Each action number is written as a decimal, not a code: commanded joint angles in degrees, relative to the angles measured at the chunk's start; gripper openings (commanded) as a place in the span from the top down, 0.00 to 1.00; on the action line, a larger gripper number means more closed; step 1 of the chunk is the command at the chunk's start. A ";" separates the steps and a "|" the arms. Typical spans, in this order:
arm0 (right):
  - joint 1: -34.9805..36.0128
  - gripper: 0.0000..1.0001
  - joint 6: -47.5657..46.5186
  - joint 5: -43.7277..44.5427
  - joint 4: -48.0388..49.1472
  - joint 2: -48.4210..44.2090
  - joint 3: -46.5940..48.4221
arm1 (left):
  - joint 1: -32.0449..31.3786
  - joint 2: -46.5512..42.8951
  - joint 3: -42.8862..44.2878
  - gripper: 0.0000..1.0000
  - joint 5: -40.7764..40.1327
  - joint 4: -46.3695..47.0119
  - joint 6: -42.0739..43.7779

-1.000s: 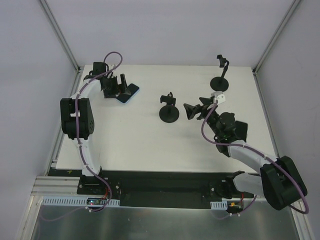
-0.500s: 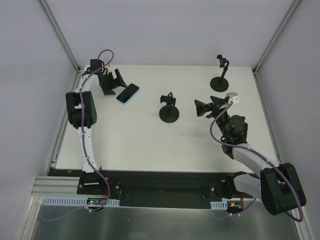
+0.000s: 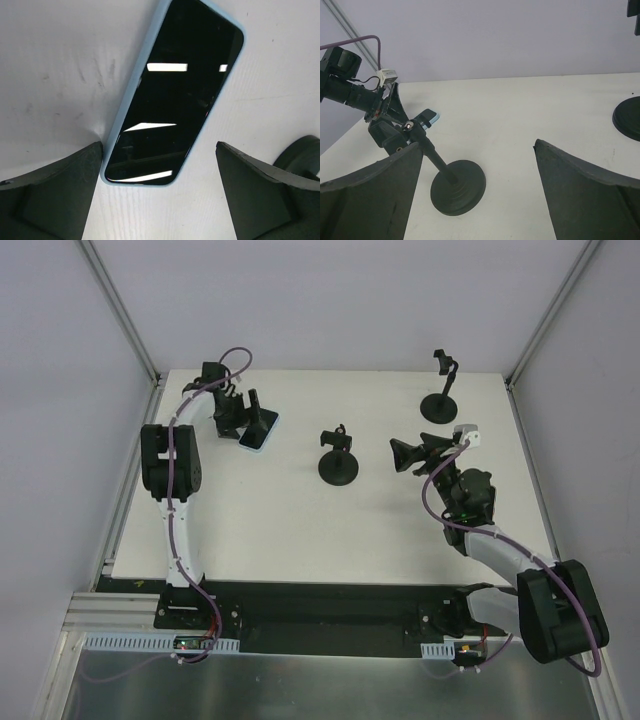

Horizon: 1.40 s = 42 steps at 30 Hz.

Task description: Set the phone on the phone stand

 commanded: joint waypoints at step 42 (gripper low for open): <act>-2.70 0.04 5.81 -2.10 6.62 3.02 0.50 | -11.57 7.04 25.21 0.07 -24.04 -33.08 8.82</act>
